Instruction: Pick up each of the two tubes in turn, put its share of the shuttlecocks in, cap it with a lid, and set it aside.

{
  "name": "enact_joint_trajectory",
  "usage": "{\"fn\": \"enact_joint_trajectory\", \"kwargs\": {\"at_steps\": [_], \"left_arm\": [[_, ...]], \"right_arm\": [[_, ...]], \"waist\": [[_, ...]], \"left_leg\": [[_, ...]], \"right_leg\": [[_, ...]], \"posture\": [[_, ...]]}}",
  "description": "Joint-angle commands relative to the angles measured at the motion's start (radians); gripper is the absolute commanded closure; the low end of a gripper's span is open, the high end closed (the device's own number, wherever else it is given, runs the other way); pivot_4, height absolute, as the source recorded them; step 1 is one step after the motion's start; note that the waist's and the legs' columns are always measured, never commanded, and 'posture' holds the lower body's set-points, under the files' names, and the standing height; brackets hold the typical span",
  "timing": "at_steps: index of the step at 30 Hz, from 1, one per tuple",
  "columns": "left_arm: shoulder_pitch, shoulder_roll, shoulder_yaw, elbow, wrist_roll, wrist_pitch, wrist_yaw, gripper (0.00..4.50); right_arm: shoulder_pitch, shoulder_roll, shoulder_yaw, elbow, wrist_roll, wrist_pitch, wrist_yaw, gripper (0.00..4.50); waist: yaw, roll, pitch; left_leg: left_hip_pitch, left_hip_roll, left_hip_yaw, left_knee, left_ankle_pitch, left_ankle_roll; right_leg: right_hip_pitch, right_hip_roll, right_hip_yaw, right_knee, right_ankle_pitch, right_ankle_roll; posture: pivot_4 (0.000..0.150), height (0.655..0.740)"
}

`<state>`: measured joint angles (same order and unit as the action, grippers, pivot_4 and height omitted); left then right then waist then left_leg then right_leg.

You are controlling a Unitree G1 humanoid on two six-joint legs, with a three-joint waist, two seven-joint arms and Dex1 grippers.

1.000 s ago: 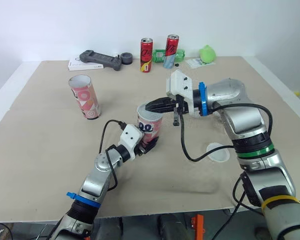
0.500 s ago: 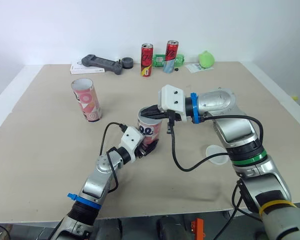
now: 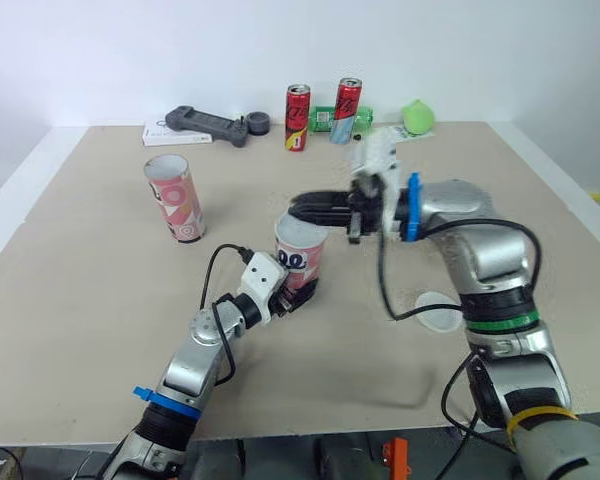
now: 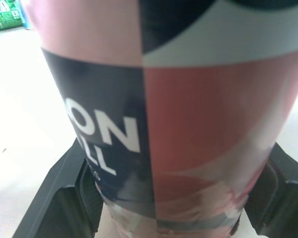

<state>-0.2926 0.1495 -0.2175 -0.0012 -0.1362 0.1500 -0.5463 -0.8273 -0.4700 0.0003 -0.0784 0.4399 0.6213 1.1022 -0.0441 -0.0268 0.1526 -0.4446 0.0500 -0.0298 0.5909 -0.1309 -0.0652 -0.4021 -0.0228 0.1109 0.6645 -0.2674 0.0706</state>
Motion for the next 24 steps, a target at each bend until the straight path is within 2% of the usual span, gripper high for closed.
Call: {"fn": "enact_joint_trajectory", "kwargs": {"at_steps": [1,2,4,9,13,16,20,24], "left_arm": [[0.01,0.018,0.028,-0.021,-0.046,0.002,-0.043,0.21],[0.011,0.028,0.031,-0.025,-0.057,0.004,-0.059,0.0],[0.015,0.046,0.039,-0.033,-0.077,0.01,-0.088,0.0],[0.034,0.099,0.074,-0.073,-0.133,0.036,-0.147,0.0],[0.093,0.198,0.14,-0.134,-0.191,0.076,-0.207,0.0],[0.131,0.263,0.178,-0.166,-0.218,0.102,-0.23,0.0],[0.168,0.322,0.254,-0.224,-0.286,0.151,-0.245,0.0],[0.211,0.355,0.28,-0.283,-0.318,0.188,-0.251,0.0]], "right_arm": [[0.094,-0.029,-0.113,-0.132,0.137,0.103,-0.052,1.64],[0.135,-0.032,-0.131,-0.16,0.158,0.113,-0.068,1.12],[0.225,-0.042,-0.15,-0.211,0.178,0.12,-0.097,0.08],[0.438,-0.04,-0.137,-0.281,0.157,0.069,-0.16,0.08],[0.568,0.009,0.002,-0.234,0.007,-0.108,-0.21,0.08],[0.572,0.082,0.07,-0.158,-0.073,-0.229,-0.257,0.08],[0.505,0.175,0.128,0.062,-0.179,-0.426,-0.304,0.08],[0.432,0.231,0.137,0.185,-0.189,-0.487,-0.299,0.08]], "waist": [[0.0,0.0,0.0],[0.0,0.0,0.0],[-0.001,0.001,0.001],[-0.002,0.0,0.002],[-0.006,0.0,0.002],[-0.012,0.001,0.004],[-0.008,-0.003,0.008],[-0.004,-0.005,0.009]], "left_leg": [[0.0,0.0,0.0,0.0,-0.001,0.0],[0.0,0.0,0.0,0.0,-0.002,0.0],[0.0,0.0,0.0,0.0,-0.003,0.0],[0.0,0.0,0.0,-0.001,-0.003,0.0],[0.001,0.001,0.0,-0.001,-0.003,0.0],[0.003,0.003,0.0,-0.001,-0.003,0.0],[0.002,0.003,0.001,0.001,-0.002,0.0],[0.002,0.003,0.002,0.001,-0.001,0.0]], "right_leg": [[0.0,0.0,0.0,0.0,-0.001,-0.001],[0.0,0.0,0.0,0.0,-0.001,-0.001],[0.0,0.0,0.0,0.0,-0.003,-0.001],[-0.001,0.0,0.0,0.0,-0.007,0.005],[0.0,0.001,0.0,0.0,-0.007,0.005],[-0.001,0.003,0.0,0.001,-0.007,0.002],[-0.001,0.002,0.0,0.001,-0.006,0.0],[-0.001,0.001,0.0,0.001,-0.005,0.0]], "posture": [[0.15,0.74],[0.15,0.74],[0.15,0.74],[0.15,0.74],[0.15,0.74],[0.15,0.74],[0.15,0.74],[0.15,0.74]]}}
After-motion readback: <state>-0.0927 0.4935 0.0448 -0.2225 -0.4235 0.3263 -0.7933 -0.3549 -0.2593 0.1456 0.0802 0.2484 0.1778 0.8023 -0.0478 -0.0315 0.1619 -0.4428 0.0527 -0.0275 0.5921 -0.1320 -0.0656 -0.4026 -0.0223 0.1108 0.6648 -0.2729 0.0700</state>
